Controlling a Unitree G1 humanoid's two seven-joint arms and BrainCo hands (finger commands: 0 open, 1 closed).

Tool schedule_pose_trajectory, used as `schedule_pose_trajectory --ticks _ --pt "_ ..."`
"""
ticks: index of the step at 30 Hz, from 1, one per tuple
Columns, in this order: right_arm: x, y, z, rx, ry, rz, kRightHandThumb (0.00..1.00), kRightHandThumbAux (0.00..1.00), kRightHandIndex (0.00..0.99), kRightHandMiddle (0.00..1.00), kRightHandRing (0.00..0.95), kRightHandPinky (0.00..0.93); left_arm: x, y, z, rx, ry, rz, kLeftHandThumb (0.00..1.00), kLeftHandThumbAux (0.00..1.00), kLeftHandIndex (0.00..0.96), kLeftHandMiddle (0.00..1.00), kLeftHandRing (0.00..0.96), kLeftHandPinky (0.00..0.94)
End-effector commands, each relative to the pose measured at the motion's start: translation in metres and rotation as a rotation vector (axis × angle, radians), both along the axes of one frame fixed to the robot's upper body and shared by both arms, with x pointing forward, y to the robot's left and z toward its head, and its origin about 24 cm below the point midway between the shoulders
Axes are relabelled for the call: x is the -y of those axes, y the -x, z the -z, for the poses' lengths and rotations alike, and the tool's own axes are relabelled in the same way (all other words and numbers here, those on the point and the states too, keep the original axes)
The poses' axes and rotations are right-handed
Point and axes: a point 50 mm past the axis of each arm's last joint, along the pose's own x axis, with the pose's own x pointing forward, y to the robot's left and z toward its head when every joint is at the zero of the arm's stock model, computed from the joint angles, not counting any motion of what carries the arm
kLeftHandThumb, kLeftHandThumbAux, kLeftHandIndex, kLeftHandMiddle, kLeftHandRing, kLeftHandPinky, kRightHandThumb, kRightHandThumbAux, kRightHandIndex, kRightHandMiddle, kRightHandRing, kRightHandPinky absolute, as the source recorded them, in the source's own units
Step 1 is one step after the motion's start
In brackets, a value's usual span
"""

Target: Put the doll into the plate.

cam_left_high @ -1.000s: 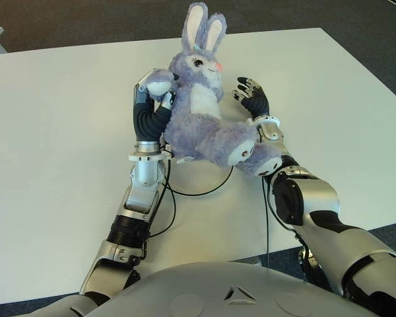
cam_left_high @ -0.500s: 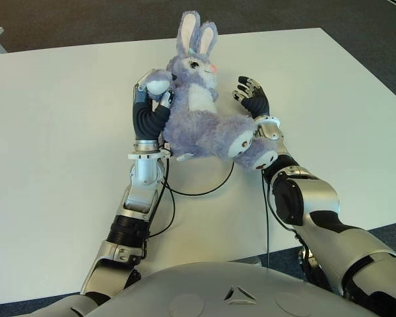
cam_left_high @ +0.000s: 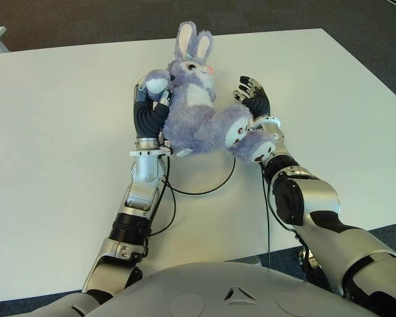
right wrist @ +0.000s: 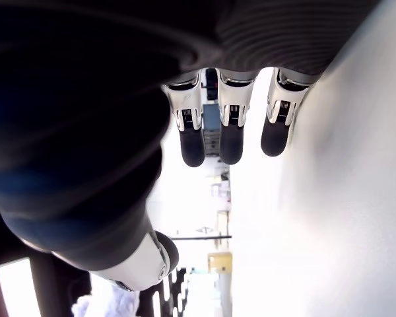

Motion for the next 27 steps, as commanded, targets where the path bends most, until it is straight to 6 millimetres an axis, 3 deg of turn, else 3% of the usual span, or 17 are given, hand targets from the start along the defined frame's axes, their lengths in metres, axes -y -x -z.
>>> schedule_pose_trajectory --ticks 1,27 --pt "0.001 0.011 0.024 -0.09 -0.005 0.006 0.491 0.869 0.177 0.127 0.094 0.115 0.004 0.012 0.036 -0.163 0.07 -0.014 0.722 0.699 0.442 0.854 0.863 0.865" --pt "0.001 0.012 0.025 -0.088 -0.008 0.008 0.491 0.842 0.197 0.125 0.09 0.107 0.004 0.008 0.047 -0.217 0.098 0.013 0.722 0.699 0.442 0.837 0.849 0.859"
